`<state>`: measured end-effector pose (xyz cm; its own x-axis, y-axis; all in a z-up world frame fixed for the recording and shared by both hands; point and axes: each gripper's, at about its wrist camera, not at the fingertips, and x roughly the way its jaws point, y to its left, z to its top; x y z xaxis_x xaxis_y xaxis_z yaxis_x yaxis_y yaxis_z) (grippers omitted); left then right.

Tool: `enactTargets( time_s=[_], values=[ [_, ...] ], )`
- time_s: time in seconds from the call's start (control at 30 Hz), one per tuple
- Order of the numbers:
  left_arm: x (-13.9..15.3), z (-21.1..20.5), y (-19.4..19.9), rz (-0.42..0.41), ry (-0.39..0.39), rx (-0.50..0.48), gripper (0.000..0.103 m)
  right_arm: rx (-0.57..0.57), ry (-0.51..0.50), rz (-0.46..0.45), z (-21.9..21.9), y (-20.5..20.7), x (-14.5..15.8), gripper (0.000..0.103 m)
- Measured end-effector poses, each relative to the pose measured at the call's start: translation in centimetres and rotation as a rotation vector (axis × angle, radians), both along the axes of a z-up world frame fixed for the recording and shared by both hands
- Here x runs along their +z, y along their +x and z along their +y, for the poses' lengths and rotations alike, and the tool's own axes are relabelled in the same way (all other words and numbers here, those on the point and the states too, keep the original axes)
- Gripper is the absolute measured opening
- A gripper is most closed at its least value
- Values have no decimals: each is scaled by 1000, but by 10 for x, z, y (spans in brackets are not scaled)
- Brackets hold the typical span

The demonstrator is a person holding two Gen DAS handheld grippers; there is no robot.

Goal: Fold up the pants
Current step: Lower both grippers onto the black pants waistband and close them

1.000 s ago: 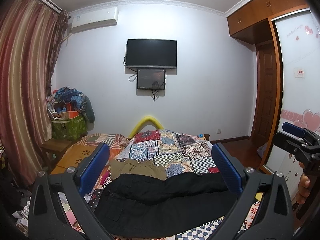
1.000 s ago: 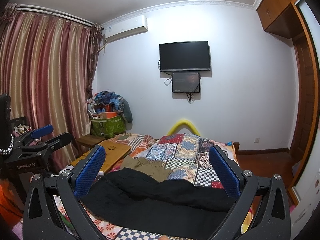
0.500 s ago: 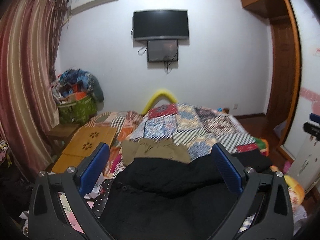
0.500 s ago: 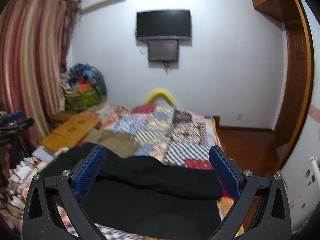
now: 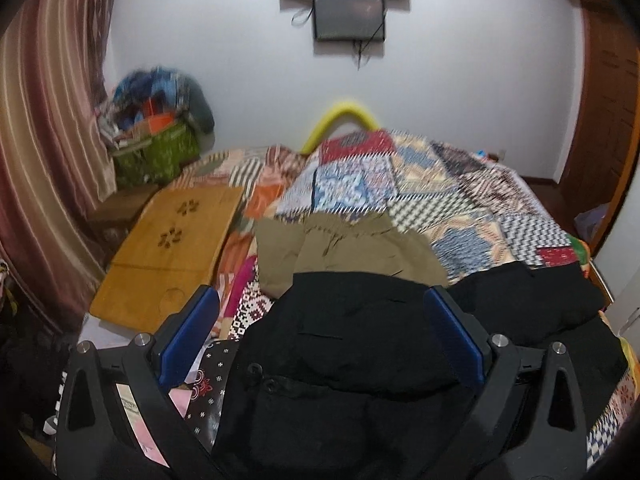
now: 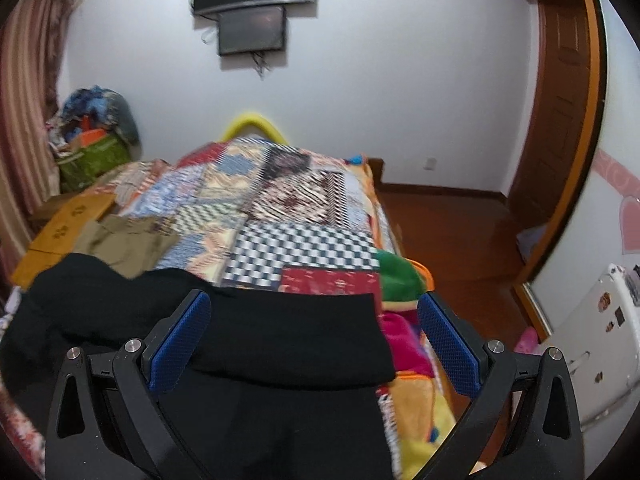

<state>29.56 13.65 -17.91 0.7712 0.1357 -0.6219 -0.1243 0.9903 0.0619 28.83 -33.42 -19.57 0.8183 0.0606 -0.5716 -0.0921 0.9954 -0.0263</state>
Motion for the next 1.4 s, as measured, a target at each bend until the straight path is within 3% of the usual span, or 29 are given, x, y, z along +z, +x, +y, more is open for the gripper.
enactTargets(
  time_s=[0.23,0.47,0.67,0.87,1.03,1.2,1.3,1.37,1.4],
  values=[
    [-53,32,67,182,-45,65,103,-72,-38,99,-30,48,-37,103],
    [-108,54,119,362,-126,93,87,-109,-52,197,-54,87,-76,103],
    [-138,65,152,416,-211,110,87,-88,-91,223,-60,115,-93,103],
    [-162,77,171,462,-275,134,87,-52,-59,284,-57,144,-117,100],
    [-173,82,172,460,-312,132,84,-12,-27,352,-54,163,-139,70],
    [-170,75,171,441,-291,93,67,19,-2,381,-50,171,-149,55],
    [-168,69,170,429,-268,69,54,32,63,401,-51,170,-154,41],
    [-166,64,169,411,-217,71,45,35,86,395,-52,166,-154,36],
    [-165,61,168,402,-190,72,42,41,90,394,-52,165,-154,26]
  ],
)
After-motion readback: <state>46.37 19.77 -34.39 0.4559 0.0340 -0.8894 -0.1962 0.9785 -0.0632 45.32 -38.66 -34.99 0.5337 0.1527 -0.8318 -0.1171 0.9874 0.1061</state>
